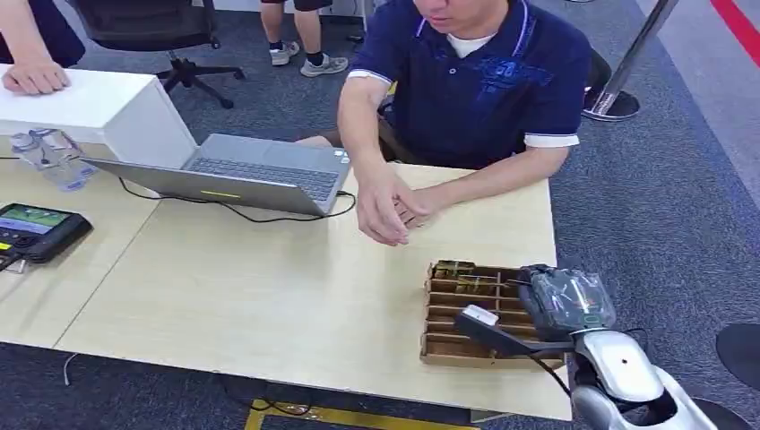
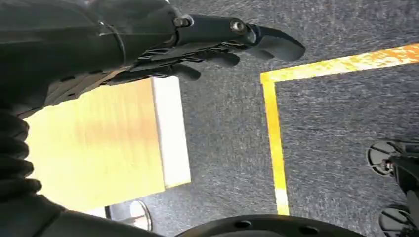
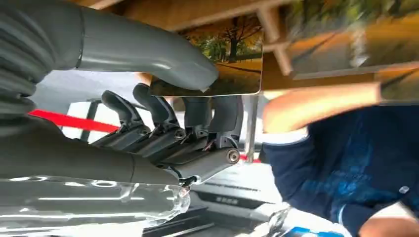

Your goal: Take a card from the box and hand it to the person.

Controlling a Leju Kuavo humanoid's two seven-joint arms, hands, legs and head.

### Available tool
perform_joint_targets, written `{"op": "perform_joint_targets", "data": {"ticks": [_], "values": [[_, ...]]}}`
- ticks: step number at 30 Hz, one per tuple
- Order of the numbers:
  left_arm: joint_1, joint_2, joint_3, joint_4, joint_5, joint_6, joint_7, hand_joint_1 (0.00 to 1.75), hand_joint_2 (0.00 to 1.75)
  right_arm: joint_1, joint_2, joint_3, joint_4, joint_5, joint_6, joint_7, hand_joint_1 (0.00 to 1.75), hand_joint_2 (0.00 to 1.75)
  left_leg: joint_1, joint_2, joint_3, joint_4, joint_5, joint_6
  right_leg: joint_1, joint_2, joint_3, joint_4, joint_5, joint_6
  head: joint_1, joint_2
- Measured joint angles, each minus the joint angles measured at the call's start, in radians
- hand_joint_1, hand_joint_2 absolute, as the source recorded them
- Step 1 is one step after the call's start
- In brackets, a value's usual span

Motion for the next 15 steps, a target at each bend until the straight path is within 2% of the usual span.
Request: {"op": "perform_joint_targets", "data": {"ticks": [8,15], "values": [[0.000,0.000,0.002,0.000,-0.001,-0.003,-0.009,0.00,1.75,-0.038,-0.039,-0.124,-0.076,-0.083,-0.005,-0.018,1.45,1.75,0.000,0.000,0.000,0.000,0.000,0.000,0.000,0.000,0.000,0.000,0.000,0.000,0.000,0.000],[0.000,0.000,0.002,0.000,-0.013,-0.010,-0.010,0.00,1.75,-0.074,-0.066,-0.242,-0.089,-0.260,0.043,-0.103,1.45,1.75,0.000,0.000,0.000,0.000,0.000,0.000,0.000,0.000,0.000,0.000,0.000,0.000,0.000,0.000]]}}
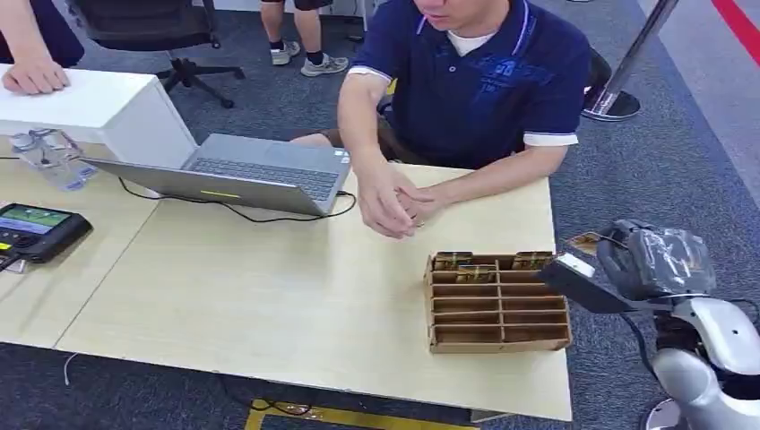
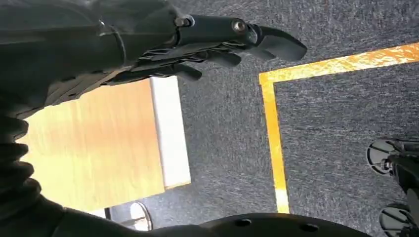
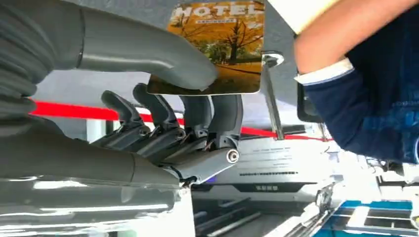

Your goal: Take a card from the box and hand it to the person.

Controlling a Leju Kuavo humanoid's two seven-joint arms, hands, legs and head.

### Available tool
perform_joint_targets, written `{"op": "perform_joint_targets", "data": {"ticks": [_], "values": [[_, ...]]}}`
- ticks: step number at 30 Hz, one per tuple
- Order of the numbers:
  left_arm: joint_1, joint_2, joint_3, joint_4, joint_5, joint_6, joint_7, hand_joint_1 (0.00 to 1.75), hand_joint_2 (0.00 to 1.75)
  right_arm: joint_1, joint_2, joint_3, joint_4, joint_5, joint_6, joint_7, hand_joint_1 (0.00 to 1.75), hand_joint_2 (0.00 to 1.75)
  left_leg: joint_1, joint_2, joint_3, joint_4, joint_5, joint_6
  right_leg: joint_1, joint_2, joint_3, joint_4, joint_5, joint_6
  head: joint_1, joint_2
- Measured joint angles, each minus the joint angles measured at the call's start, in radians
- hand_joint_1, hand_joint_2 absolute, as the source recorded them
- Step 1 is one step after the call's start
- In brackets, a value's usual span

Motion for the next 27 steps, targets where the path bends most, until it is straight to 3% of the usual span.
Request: {"op": "perform_joint_targets", "data": {"ticks": [7,13,27], "values": [[-0.001,0.000,0.000,0.000,-0.016,-0.008,0.001,0.00,1.75,-0.011,-0.002,-0.082,0.019,-0.333,0.133,-0.193,1.45,1.75,0.000,0.000,0.000,0.000,0.000,0.000,0.000,0.000,0.000,0.000,0.000,0.000,0.000,0.000],[-0.005,0.000,0.000,0.000,-0.028,-0.009,0.004,0.00,1.75,-0.061,0.059,-0.084,0.131,-0.530,0.181,-0.300,1.45,1.75,0.000,0.000,0.000,0.000,0.000,0.000,0.000,0.000,0.001,0.000,0.000,0.000,0.001,0.000],[-0.011,0.000,0.000,0.000,-0.063,-0.008,0.010,0.00,1.75,-0.200,0.368,0.073,0.436,-0.582,-0.017,-0.346,1.45,1.75,0.001,0.000,0.000,0.000,0.002,-0.002,0.000,0.001,-0.001,0.004,0.000,-0.001,0.000,0.000]]}}
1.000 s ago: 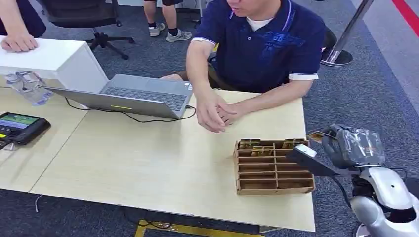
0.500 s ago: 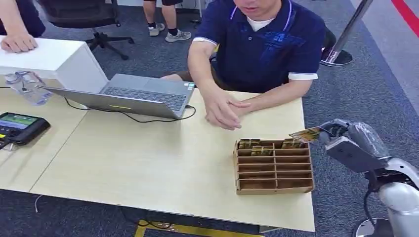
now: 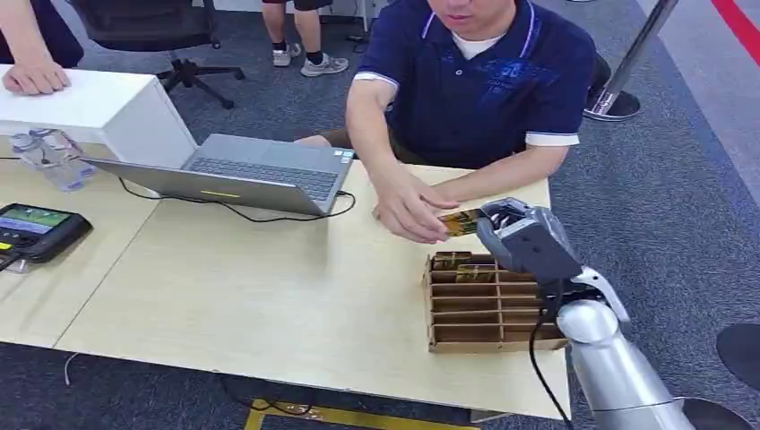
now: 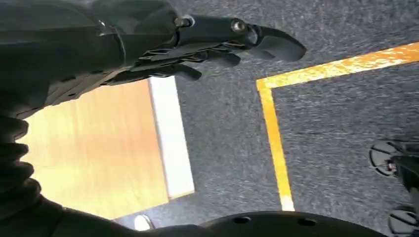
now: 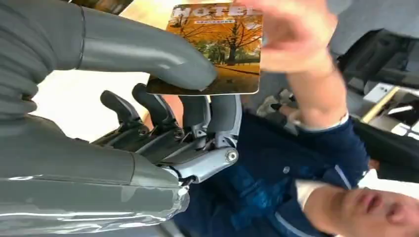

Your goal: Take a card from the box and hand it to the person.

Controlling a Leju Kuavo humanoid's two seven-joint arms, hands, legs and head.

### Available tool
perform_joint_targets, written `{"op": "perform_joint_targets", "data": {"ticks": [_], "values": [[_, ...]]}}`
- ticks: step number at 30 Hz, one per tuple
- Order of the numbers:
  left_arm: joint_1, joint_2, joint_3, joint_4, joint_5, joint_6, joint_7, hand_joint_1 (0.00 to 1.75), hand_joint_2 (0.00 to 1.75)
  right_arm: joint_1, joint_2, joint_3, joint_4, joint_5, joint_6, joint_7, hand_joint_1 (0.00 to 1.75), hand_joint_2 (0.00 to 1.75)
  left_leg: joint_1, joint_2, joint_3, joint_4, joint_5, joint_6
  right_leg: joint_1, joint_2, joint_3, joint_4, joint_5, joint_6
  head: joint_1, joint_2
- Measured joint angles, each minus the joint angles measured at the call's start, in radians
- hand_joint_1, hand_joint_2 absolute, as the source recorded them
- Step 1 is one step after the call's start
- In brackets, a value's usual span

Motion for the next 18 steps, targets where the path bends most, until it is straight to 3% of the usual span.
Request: {"op": "perform_joint_targets", "data": {"ticks": [6,12,13,18], "values": [[0.000,0.000,0.000,0.000,-0.006,0.005,0.004,0.00,1.75,-0.042,0.075,0.043,0.094,-0.007,-0.022,-0.016,1.45,1.75,0.000,0.000,0.000,0.000,0.000,0.000,0.000,0.000,0.000,0.000,0.000,0.000,0.000,0.000],[0.000,0.000,0.006,0.000,-0.012,0.010,0.005,0.00,1.75,-0.066,0.108,0.064,0.151,-0.020,-0.032,-0.022,1.45,1.75,0.000,0.000,0.000,0.000,0.000,0.000,0.000,0.000,0.000,0.000,0.000,0.000,0.000,0.000],[0.000,0.000,0.006,0.000,-0.017,0.010,0.005,0.00,1.75,-0.068,0.110,0.064,0.157,-0.022,-0.034,-0.022,0.05,1.75,0.000,0.000,0.000,0.000,0.000,0.000,0.000,0.000,0.000,0.000,0.000,0.000,0.000,0.000],[0.000,0.000,0.005,0.000,-0.034,0.017,0.011,0.00,1.75,-0.072,0.110,0.064,0.176,-0.026,-0.040,-0.021,0.00,1.75,0.000,0.000,0.000,0.000,0.000,0.000,0.000,0.000,0.000,0.000,0.000,0.000,0.000,0.000]]}}
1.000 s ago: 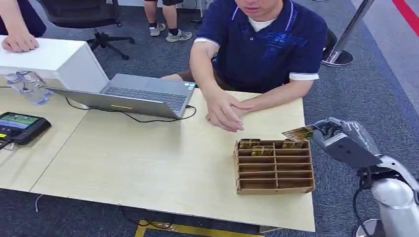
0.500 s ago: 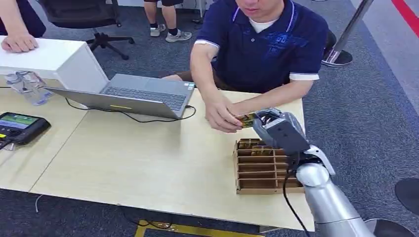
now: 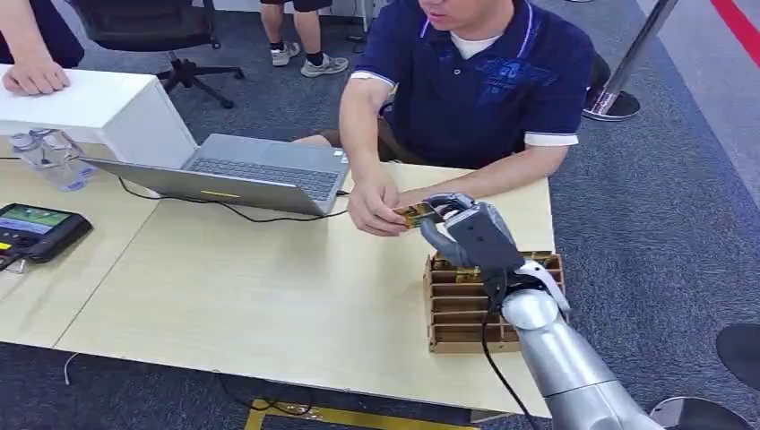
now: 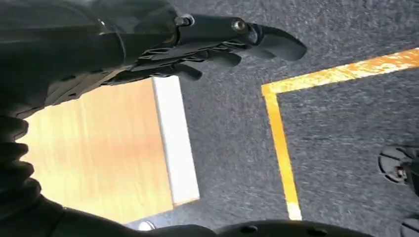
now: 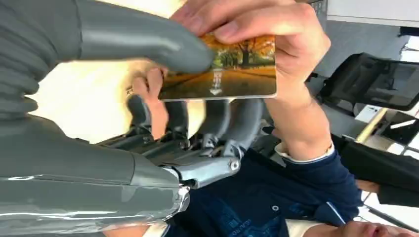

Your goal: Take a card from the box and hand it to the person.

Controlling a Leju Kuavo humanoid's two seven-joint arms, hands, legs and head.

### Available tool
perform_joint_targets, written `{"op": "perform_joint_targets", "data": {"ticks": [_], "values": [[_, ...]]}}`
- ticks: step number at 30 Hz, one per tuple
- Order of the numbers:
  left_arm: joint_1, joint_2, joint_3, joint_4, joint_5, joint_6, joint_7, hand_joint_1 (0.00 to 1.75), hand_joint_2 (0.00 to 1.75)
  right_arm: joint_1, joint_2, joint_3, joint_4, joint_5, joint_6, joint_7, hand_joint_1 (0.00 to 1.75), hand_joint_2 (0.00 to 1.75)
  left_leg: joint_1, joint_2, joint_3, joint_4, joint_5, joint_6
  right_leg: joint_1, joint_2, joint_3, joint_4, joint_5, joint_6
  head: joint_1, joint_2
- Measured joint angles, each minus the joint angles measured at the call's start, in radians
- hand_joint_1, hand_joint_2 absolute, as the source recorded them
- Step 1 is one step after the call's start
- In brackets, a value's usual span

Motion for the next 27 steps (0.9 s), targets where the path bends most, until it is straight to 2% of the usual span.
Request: {"op": "perform_joint_targets", "data": {"ticks": [7,8,9,12,13,18,22,27], "values": [[0.000,0.000,0.000,0.000,0.000,0.002,0.001,0.00,1.75,-0.002,0.000,0.000,0.021,-0.015,0.006,0.002,0.00,1.75,0.000,0.000,0.000,0.000,0.000,0.000,0.000,0.000,0.000,0.000,0.000,0.000,0.000,0.000],[0.000,0.000,0.000,0.000,0.000,0.002,0.001,0.00,0.00,-0.004,0.000,0.000,0.024,-0.016,0.009,0.002,0.00,1.75,0.000,0.000,0.000,0.000,0.000,0.000,0.000,0.000,0.000,0.000,0.000,0.000,0.000,0.000],[0.000,0.000,0.000,0.000,0.003,0.002,0.001,0.00,0.00,-0.006,0.000,0.000,0.027,-0.018,0.010,0.002,1.68,1.75,0.000,0.000,0.000,0.000,0.000,0.000,0.000,0.000,0.000,0.000,0.000,0.000,0.000,0.000],[0.000,0.000,0.003,0.000,0.010,0.002,0.010,0.00,0.00,-0.008,0.000,0.000,0.033,-0.027,0.012,-0.004,1.69,1.75,0.000,0.000,0.000,0.000,0.000,0.000,0.000,0.000,0.000,0.000,0.000,0.000,0.000,0.000],[0.000,0.000,0.007,0.000,0.012,0.002,0.012,0.00,0.00,-0.008,0.000,0.000,0.034,-0.032,0.012,-0.007,1.75,1.75,0.000,0.000,0.000,0.000,0.000,0.000,0.000,0.000,0.000,0.000,0.000,0.000,0.000,0.000],[0.000,0.000,0.018,0.000,0.018,0.001,0.015,0.00,0.00,-0.009,-0.001,-0.001,0.034,-0.052,-0.005,-0.025,1.75,1.75,0.000,0.000,0.000,0.000,0.000,0.000,0.000,0.000,0.000,0.000,0.000,0.000,0.000,0.000],[0.000,0.000,0.025,0.000,0.022,0.002,0.015,0.00,0.00,-0.008,-0.006,-0.010,0.027,-0.068,-0.053,-0.038,1.75,1.75,0.000,0.000,0.001,0.000,0.000,0.000,0.000,0.000,0.000,0.000,0.000,0.000,0.000,0.000],[0.001,0.000,0.037,0.000,0.029,0.006,0.019,0.00,0.00,0.017,-0.032,-0.065,-0.034,-0.066,-0.109,-0.037,1.75,1.75,0.000,0.000,0.000,0.001,0.000,0.000,0.000,0.000,0.000,0.000,0.000,0.000,0.000,0.000]]}}
